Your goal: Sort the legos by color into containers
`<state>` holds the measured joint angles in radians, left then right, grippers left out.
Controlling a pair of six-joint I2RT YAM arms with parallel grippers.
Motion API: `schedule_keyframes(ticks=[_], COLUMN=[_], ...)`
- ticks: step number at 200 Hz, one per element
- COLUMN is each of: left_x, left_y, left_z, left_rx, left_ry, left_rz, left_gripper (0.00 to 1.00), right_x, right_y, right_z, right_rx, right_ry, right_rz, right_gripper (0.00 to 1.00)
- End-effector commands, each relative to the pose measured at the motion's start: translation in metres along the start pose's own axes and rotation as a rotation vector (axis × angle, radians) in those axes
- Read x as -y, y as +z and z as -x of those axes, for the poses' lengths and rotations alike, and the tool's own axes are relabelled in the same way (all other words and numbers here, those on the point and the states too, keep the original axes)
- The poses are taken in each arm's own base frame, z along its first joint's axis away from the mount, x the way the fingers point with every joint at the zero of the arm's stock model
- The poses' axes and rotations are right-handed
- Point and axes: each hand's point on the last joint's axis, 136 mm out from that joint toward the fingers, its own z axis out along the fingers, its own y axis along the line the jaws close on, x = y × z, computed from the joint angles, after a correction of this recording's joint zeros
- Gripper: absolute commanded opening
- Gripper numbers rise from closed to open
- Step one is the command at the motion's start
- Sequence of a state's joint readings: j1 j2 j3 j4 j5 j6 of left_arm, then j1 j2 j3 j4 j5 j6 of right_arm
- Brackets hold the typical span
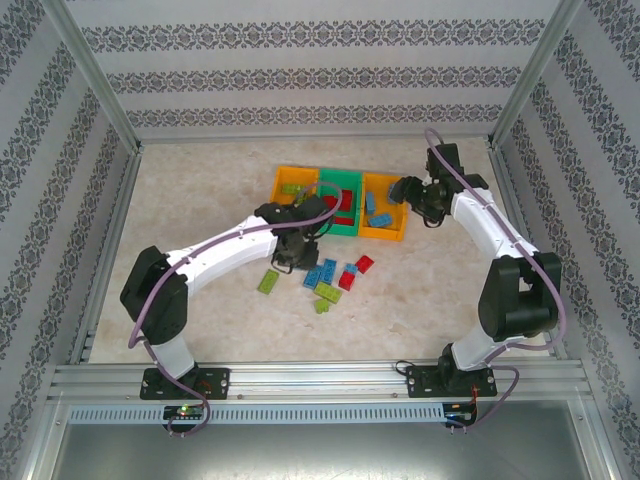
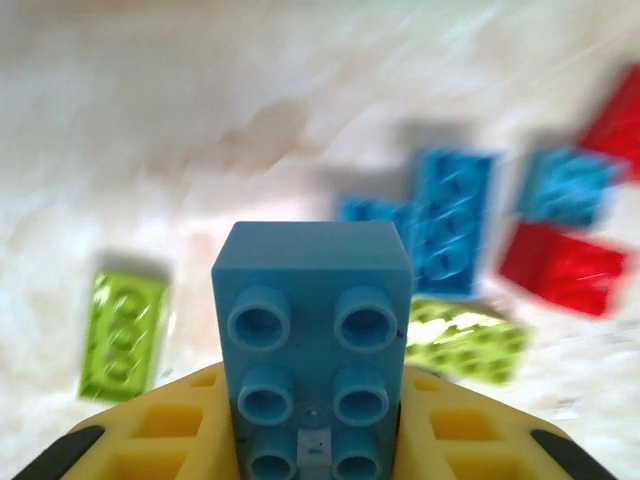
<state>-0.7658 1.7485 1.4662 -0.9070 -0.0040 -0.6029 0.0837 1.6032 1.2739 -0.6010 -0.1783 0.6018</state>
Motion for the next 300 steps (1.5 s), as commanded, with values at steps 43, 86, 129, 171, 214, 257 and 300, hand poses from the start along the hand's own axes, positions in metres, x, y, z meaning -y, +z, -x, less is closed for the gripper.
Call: schedule_keyframes(ticks=[43,86,129,171,214,257,300], left_x=[0.114,0.157,0.174,0.171,0.150,0.139,0.121], left_y=[-0.014,0.010,0.038,0.067,0.086,0.090,0.093], left_z=[0.089,0.115,0.149,0.171,0.187,0.192,0.195], left_rx=[0.115,0.104,0.141,0.181,0.221,0.243,0.228], left_ry=[0.226,0.229,0.147,0.048,-0.052,-0.089,-0.118], left_rz=[-0.340,-0.466,-0.507,-0.487,-0.401,-0.350,-0.312], left_gripper=[0.20,0.20,0.21,0.21,0.22,0.23,0.42], right_x=[0.029,0.033,0.035,0.035,0.036,0.031,0.023], right_y=[0.015,0.038,0.058,0.072,0.081,0.075,0.071], right_z=[0.008,0.007,0.010,0.012,0.012,0.003,-0.015], right_rx=[0.006,-0.051,-0.071,-0.094,-0.118,-0.132,-0.165], right_ry=[-0.017,-0.092,-0.108,-0.133,-0.156,-0.209,-0.236], right_rz=[-0.090,-0.103,-0.094,-0.082,-0.057,-0.010,0.051], right_gripper=[0.63,0.56,0.45,0.39,0.23,0.11,0.07])
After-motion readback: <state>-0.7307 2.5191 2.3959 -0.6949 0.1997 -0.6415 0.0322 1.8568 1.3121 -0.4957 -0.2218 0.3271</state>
